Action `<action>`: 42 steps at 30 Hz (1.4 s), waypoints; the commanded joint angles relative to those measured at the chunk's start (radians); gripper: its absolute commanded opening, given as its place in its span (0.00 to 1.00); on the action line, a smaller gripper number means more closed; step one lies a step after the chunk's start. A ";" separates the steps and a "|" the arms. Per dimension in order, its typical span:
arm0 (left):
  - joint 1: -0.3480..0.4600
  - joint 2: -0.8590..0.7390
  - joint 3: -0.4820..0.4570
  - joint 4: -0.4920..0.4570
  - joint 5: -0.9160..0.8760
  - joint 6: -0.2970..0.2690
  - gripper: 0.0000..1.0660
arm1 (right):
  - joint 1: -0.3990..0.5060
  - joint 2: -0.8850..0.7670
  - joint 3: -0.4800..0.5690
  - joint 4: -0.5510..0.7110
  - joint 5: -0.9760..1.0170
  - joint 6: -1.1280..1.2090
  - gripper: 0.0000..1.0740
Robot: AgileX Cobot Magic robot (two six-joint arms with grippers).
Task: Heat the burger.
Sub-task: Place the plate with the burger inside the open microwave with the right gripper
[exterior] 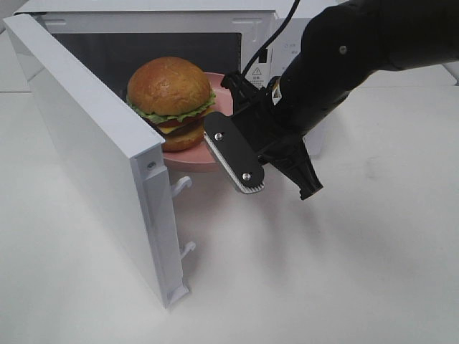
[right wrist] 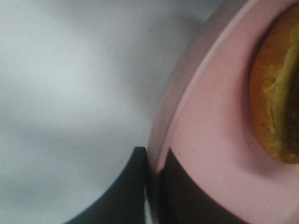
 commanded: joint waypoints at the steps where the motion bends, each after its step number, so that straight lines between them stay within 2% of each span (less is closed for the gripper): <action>1: -0.002 0.001 0.001 0.003 -0.003 0.000 0.83 | -0.008 0.017 -0.052 -0.001 -0.064 0.015 0.00; 7: -0.002 0.001 0.001 0.003 -0.003 0.000 0.83 | -0.008 0.046 -0.089 0.000 -0.062 0.022 0.00; 17: -0.002 0.001 0.001 0.003 -0.003 0.000 0.83 | -0.005 0.115 -0.213 -0.005 -0.012 0.081 0.00; 25: -0.002 0.001 0.001 0.003 -0.003 0.000 0.83 | -0.005 0.147 -0.258 -0.008 -0.012 0.101 0.00; 42: -0.002 0.001 0.001 0.003 -0.003 -0.001 0.83 | -0.005 0.255 -0.404 -0.064 0.001 0.199 0.00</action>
